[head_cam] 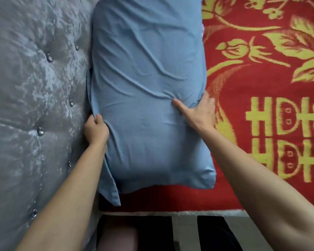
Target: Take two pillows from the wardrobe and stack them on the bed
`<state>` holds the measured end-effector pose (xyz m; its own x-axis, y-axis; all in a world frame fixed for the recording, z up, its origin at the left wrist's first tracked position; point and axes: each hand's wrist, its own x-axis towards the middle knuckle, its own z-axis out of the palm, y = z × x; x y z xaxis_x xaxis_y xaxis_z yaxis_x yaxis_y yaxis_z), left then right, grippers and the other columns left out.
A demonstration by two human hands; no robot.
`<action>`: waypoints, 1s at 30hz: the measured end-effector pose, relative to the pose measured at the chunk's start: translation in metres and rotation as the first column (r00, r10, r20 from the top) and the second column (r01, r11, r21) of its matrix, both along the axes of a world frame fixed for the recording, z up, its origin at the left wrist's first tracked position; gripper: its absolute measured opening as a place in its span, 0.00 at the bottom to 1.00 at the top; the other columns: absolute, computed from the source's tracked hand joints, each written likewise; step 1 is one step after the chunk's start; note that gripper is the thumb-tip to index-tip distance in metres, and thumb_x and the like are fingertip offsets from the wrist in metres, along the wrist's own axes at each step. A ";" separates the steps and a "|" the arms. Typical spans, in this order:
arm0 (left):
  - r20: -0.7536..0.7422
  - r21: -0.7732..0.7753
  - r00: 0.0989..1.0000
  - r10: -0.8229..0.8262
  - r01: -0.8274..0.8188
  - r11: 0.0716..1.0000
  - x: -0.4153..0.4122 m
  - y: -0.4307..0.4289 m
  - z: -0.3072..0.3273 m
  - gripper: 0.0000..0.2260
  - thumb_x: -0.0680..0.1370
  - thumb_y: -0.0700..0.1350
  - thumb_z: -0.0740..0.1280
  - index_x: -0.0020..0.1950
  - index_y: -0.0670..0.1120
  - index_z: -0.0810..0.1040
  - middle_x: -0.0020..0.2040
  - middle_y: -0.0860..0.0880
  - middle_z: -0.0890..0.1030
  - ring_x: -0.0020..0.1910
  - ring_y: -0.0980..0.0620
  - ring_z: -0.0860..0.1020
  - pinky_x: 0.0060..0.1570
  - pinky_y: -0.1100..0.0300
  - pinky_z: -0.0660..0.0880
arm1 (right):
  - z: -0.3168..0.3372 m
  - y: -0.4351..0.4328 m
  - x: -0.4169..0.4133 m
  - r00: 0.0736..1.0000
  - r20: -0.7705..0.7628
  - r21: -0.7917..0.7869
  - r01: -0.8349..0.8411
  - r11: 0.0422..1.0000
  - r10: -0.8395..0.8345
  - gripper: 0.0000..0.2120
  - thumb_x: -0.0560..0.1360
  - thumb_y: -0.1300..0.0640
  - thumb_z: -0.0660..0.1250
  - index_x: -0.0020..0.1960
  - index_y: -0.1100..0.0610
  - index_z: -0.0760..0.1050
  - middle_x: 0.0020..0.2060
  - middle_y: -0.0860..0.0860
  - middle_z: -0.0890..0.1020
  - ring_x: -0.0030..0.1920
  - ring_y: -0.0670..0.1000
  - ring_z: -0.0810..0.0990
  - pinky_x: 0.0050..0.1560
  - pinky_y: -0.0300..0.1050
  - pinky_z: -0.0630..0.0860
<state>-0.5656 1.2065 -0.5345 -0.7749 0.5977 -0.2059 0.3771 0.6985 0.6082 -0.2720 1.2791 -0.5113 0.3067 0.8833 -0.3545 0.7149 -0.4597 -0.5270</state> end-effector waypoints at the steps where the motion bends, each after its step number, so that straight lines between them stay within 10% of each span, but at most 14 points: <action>1: 0.016 -0.121 1.000 -0.013 0.014 0.993 -0.001 -0.002 -0.004 0.16 0.80 0.47 0.57 0.57 0.37 0.76 0.56 0.33 0.79 0.55 0.33 0.76 0.53 0.47 0.71 | -0.012 -0.004 0.006 0.994 -0.053 -0.128 -0.103 0.986 0.096 0.52 0.59 0.21 0.65 0.72 0.53 0.61 0.63 0.58 0.72 0.66 0.60 0.71 0.66 0.54 0.69; 4: -0.119 -0.204 0.982 -0.148 0.122 0.971 0.003 0.002 -0.006 0.25 0.80 0.53 0.58 0.74 0.44 0.64 0.71 0.36 0.70 0.68 0.36 0.69 0.66 0.45 0.64 | -0.036 -0.016 0.020 0.978 -0.088 -0.225 -0.202 0.953 0.187 0.49 0.64 0.20 0.58 0.76 0.45 0.52 0.69 0.59 0.68 0.70 0.60 0.67 0.69 0.57 0.67; 8: -0.313 -0.287 0.789 -0.529 0.452 0.844 0.024 0.004 -0.007 0.29 0.79 0.62 0.55 0.78 0.57 0.53 0.79 0.40 0.52 0.77 0.39 0.52 0.71 0.34 0.48 | -0.039 -0.030 0.016 0.898 0.228 0.093 -0.405 0.909 0.377 0.44 0.72 0.27 0.58 0.79 0.47 0.48 0.77 0.64 0.51 0.77 0.62 0.53 0.74 0.58 0.57; 13: -0.033 -0.571 0.813 -0.581 0.461 0.679 0.037 0.013 -0.047 0.30 0.76 0.70 0.42 0.75 0.64 0.36 0.79 0.47 0.36 0.77 0.39 0.37 0.66 0.24 0.44 | -0.066 -0.060 -0.010 0.820 0.216 -0.016 -0.540 0.842 0.530 0.40 0.75 0.28 0.51 0.79 0.44 0.43 0.79 0.58 0.41 0.78 0.62 0.38 0.74 0.68 0.46; 20: -0.266 -0.287 0.790 -0.552 0.482 0.828 0.044 -0.027 -0.052 0.30 0.79 0.64 0.46 0.79 0.54 0.52 0.79 0.40 0.50 0.78 0.39 0.49 0.72 0.34 0.48 | -0.080 -0.085 -0.004 0.809 0.279 0.063 -0.553 0.831 0.518 0.39 0.76 0.31 0.54 0.80 0.50 0.50 0.78 0.62 0.47 0.78 0.64 0.42 0.75 0.66 0.47; 30: -0.262 -0.424 0.688 -0.677 0.547 0.721 0.071 -0.100 -0.064 0.31 0.80 0.63 0.47 0.79 0.51 0.48 0.79 0.38 0.49 0.78 0.39 0.47 0.74 0.37 0.46 | -0.097 -0.142 0.015 0.704 0.348 0.006 -0.662 0.749 0.619 0.35 0.78 0.35 0.53 0.79 0.51 0.53 0.78 0.62 0.50 0.78 0.65 0.46 0.74 0.67 0.50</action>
